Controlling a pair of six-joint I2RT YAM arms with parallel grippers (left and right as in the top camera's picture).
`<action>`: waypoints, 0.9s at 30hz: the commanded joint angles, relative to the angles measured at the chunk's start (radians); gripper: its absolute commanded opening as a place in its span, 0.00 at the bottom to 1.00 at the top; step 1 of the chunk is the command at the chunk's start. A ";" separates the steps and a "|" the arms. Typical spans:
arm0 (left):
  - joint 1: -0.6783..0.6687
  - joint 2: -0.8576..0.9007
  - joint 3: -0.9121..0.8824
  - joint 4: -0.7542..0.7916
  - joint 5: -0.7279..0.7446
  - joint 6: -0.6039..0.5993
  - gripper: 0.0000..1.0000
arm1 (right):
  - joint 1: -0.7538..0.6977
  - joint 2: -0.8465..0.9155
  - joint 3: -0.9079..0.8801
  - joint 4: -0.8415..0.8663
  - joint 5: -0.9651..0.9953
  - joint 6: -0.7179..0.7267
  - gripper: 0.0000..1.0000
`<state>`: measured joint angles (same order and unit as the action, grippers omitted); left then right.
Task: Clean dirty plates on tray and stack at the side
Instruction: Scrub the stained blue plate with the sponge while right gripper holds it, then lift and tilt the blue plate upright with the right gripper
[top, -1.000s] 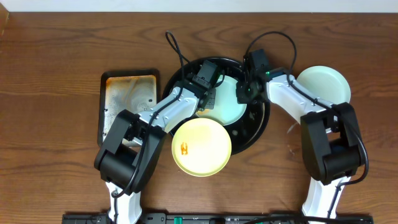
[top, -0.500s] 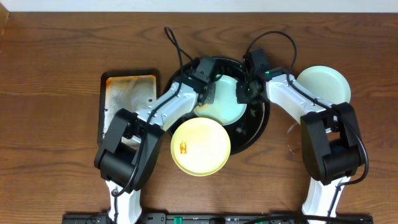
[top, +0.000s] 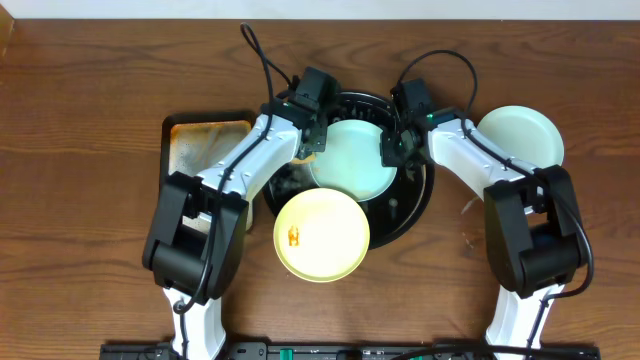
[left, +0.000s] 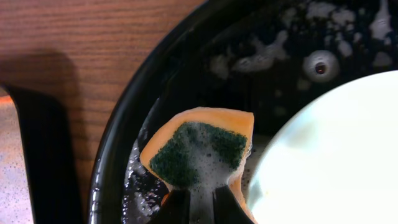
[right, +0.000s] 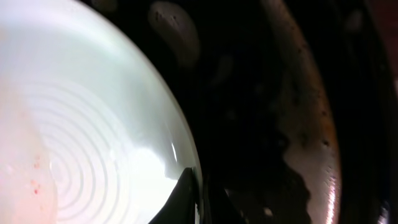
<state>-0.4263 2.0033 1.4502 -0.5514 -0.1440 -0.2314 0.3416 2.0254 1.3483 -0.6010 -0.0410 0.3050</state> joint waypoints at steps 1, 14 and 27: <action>0.037 -0.030 0.016 -0.006 0.124 0.013 0.08 | -0.016 -0.056 -0.020 -0.015 0.148 -0.030 0.01; 0.164 -0.243 0.016 -0.081 0.377 0.060 0.08 | 0.011 -0.328 -0.020 0.002 0.254 -0.258 0.01; 0.168 -0.264 0.012 -0.160 0.376 0.082 0.08 | -0.005 -0.147 -0.021 -0.017 0.030 -0.117 0.27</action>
<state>-0.2626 1.7412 1.4509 -0.7033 0.2211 -0.1738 0.3500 1.8198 1.3266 -0.6231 0.0360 0.1520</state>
